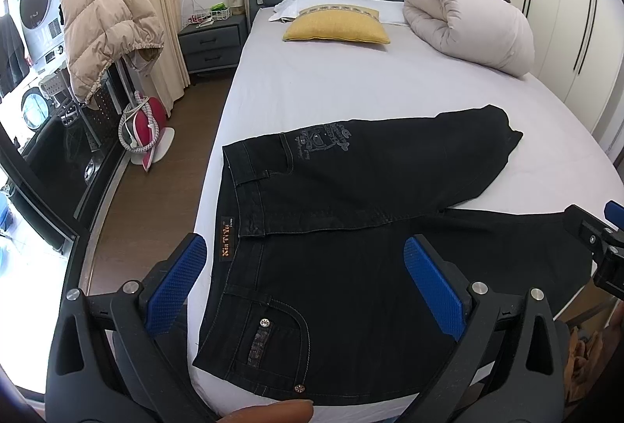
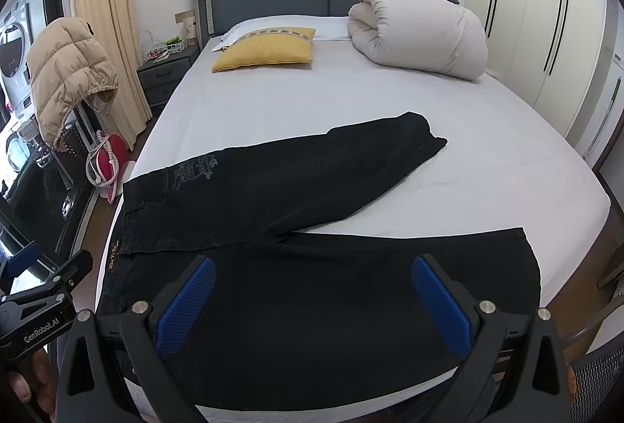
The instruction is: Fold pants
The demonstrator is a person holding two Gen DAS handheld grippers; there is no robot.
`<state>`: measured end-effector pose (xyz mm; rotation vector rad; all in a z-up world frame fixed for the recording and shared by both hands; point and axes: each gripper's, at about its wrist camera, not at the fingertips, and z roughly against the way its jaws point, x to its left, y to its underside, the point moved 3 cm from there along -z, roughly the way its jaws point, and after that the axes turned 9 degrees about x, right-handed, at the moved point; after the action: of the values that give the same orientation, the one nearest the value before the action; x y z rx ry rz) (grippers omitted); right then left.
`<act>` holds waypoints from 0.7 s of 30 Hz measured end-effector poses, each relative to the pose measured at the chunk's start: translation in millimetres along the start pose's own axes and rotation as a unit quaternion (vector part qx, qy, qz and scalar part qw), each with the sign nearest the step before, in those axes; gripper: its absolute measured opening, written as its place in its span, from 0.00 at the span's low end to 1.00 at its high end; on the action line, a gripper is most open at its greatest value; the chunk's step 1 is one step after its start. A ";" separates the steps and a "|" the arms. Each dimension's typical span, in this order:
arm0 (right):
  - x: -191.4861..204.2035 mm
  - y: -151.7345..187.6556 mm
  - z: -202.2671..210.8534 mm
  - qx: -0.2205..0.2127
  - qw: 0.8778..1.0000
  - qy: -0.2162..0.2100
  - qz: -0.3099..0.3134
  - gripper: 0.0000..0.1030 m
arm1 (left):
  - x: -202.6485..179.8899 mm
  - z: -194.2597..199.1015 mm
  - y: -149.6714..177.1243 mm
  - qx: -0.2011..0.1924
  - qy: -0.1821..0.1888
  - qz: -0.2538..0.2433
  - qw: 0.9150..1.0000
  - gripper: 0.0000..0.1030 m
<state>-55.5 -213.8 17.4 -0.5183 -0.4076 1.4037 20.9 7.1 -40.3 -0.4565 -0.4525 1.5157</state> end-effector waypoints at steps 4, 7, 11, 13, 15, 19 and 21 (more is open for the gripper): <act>1.0 0.5 -0.4 0.002 1.000 -0.001 0.003 1.00 | -0.4 -0.1 -0.3 0.001 0.000 0.000 1.000 1.00; 2.3 0.2 -1.0 0.003 1.000 -0.002 0.006 1.00 | -0.5 -0.6 0.4 0.001 0.000 -0.001 1.000 1.00; 3.8 -0.3 -1.8 0.004 1.000 -0.003 0.008 1.00 | -0.7 0.0 -0.7 0.002 0.000 -0.001 1.000 1.00; 4.0 0.1 -1.8 0.005 1.000 -0.005 0.009 1.00 | -0.8 0.0 -0.6 0.002 0.000 -0.001 1.000 1.00; 4.5 0.3 -2.2 0.005 1.000 -0.005 0.010 1.00 | -0.2 -1.6 1.2 0.003 0.000 -0.001 1.000 1.00; 6.1 0.7 -3.0 0.007 1.000 -0.006 0.011 1.00 | -0.6 -2.1 1.2 0.003 0.000 -0.001 1.000 1.00; 7.4 0.4 -3.5 0.007 1.000 -0.007 0.013 1.00 | -0.2 -3.0 2.1 0.003 -0.001 -0.001 1.000 1.00</act>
<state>-52.9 -206.8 14.0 -0.5041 -0.4024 1.4341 20.8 6.9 -44.0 -0.4504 -0.4492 1.5152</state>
